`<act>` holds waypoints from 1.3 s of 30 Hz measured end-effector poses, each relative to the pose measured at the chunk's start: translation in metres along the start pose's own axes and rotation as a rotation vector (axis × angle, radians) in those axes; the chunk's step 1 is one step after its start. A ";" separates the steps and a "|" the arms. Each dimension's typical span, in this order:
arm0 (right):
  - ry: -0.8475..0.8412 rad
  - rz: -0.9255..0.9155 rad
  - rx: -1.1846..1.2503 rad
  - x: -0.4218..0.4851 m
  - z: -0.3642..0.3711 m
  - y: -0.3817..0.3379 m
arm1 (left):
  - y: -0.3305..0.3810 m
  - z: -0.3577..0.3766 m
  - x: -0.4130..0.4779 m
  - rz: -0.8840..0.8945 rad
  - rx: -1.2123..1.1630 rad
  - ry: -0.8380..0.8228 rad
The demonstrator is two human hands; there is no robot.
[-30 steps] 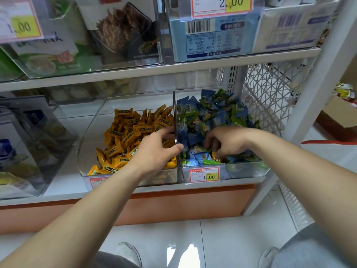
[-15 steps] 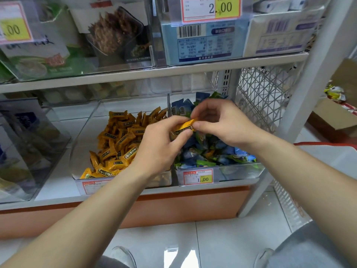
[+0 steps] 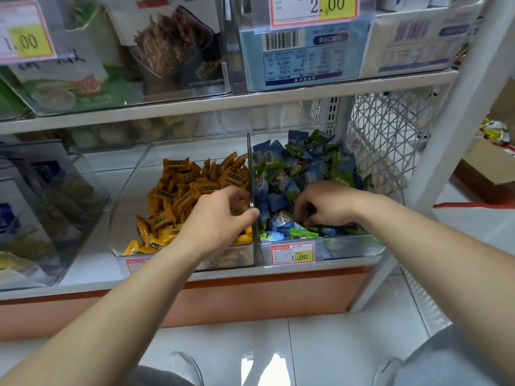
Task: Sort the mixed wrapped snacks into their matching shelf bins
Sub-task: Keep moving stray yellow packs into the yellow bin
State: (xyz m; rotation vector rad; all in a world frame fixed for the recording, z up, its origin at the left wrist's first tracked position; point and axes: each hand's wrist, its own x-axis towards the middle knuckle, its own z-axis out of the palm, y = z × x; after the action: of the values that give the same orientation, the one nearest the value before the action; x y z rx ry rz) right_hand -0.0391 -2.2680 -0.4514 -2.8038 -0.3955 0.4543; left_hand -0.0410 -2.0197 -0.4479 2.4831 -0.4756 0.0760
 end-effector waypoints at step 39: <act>-0.084 -0.050 -0.036 0.014 0.019 -0.028 | -0.004 0.017 0.002 0.013 -0.030 0.018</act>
State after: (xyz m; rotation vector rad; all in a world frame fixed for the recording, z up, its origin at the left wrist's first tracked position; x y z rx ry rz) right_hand -0.0392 -2.2340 -0.4636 -2.8088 -0.4952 0.5612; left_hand -0.0382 -2.0266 -0.4635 2.4483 -0.4817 0.0959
